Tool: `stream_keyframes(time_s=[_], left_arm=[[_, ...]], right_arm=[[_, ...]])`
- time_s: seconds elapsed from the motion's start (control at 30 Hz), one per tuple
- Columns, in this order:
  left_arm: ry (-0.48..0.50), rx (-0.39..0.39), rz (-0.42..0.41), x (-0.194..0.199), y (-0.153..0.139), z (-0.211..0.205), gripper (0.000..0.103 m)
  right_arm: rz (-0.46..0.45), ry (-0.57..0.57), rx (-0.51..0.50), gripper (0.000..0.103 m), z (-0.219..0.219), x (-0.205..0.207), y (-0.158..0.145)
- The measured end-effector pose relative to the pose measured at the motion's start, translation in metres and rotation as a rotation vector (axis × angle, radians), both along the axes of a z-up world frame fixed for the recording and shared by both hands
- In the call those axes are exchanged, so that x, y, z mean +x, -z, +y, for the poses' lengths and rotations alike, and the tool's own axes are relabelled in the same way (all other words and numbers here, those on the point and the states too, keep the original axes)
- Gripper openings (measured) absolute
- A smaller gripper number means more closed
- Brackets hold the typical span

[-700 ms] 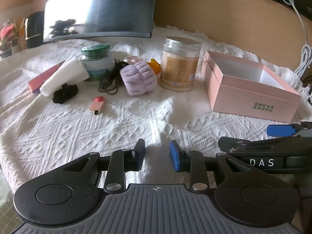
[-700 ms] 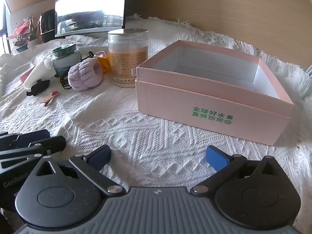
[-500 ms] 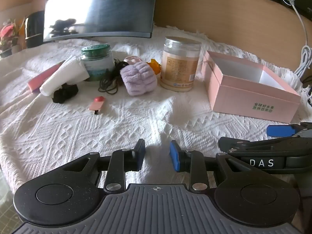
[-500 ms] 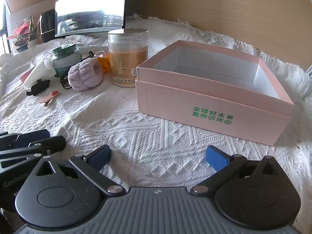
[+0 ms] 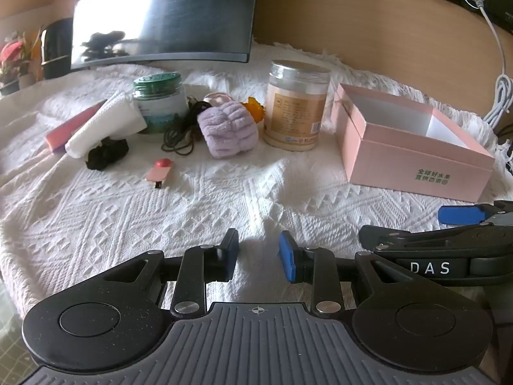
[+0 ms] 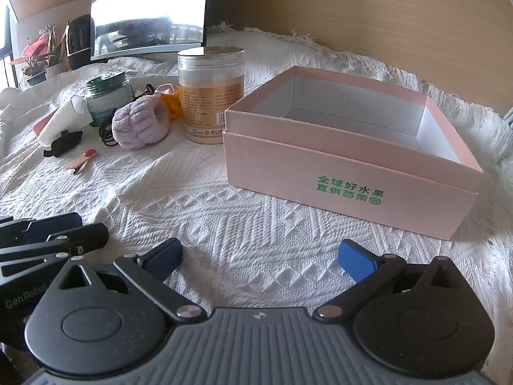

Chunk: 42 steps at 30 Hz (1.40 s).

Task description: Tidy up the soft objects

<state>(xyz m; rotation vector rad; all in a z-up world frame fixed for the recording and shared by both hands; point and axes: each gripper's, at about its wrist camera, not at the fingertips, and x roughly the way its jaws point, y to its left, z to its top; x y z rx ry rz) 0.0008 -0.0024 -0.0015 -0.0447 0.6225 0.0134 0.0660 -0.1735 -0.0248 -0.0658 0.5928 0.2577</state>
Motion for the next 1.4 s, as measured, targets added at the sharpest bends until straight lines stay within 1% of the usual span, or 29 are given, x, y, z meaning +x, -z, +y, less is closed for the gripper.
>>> stream_keyframes(time_s=[1.4], left_arm=[[-0.001,-0.009,-0.002,-0.0009,-0.0027,0.0031,0.033]], right_arm=[[0.0,0.0,-0.001,0.103,0.0005,-0.0004,0.0002]])
